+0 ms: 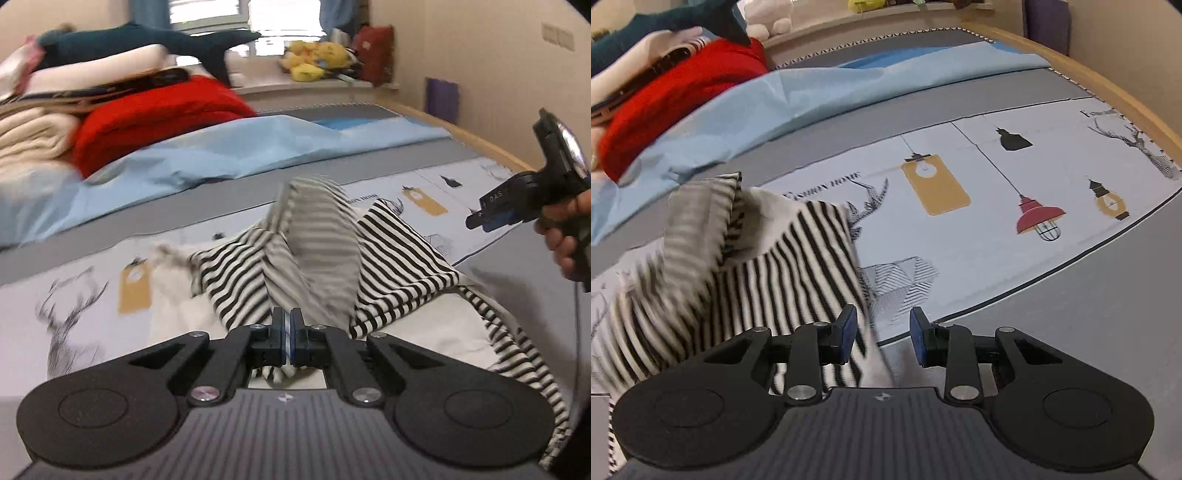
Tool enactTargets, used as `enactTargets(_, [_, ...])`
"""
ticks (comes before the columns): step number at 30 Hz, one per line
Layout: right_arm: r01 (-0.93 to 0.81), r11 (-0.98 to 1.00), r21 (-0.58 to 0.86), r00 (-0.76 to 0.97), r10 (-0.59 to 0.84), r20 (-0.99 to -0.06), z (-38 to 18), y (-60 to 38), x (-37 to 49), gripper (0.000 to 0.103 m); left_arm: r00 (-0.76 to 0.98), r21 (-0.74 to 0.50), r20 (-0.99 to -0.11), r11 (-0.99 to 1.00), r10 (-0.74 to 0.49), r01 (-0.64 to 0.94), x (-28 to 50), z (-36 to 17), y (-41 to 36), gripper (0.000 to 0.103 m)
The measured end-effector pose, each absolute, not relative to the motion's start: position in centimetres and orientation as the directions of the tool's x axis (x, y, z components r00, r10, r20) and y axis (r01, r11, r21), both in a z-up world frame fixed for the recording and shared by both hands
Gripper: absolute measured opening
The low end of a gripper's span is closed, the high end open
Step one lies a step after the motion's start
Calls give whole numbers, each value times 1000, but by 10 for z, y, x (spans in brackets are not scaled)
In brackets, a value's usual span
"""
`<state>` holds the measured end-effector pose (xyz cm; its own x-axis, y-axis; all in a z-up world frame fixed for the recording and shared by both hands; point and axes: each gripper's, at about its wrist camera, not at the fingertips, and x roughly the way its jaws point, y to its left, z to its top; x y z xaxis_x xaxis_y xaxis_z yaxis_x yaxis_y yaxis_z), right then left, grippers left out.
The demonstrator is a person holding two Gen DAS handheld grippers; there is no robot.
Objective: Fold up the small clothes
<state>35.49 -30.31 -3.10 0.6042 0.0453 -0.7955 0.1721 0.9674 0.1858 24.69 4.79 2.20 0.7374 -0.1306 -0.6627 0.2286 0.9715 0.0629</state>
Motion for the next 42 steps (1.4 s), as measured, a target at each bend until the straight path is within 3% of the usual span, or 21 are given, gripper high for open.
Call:
enactTargets(8, [192, 944, 268, 665, 76, -743, -12, -304, 350, 32, 761, -114, -649, 989, 0, -97, 264, 60, 74, 4])
enactTargets(10, [193, 934, 301, 682, 93, -725, -10, -305, 351, 24, 750, -186, -661, 970, -5, -158, 284, 57, 79, 4])
enactTargets(11, [194, 928, 319, 691, 101, -716, -10, -306, 351, 16, 744, -218, -668, 961, -19, -171, 290, 50, 79, 4])
enactTargets(12, [194, 922, 334, 699, 109, -707, -11, -305, 350, 14, 735, -240, -678, 953, -31, -182, 297, 44, 80, 4])
enactTargets(19, [129, 908, 399, 674, 215, -707, -25, -278, 360, 16, 610, -328, -789, 891, -76, -313, 334, -29, 108, 5])
enactTargets(24, [98, 883, 460, 599, 316, -735, -50, -249, 376, 16, 489, -419, -857, 771, -160, -481, 345, -69, 137, 24])
enactTargets(29, [108, 891, 442, 552, 316, -772, -72, -228, 385, 30, 485, -461, -850, 739, -208, -492, 358, -78, 139, 31])
enactTargets(33, [143, 882, 449, 533, 313, -786, -84, -225, 391, 30, 458, -471, -853, 744, -249, -473, 370, -79, 133, 34])
enactTargets(40, [138, 879, 455, 505, 333, -796, -95, -213, 399, 30, 409, -400, -887, 799, -215, -449, 376, -86, 130, 33])
enactTargets(42, [132, 876, 464, 496, 347, -796, -97, -207, 400, 30, 406, -394, -889, 810, -214, -435, 377, -87, 129, 27])
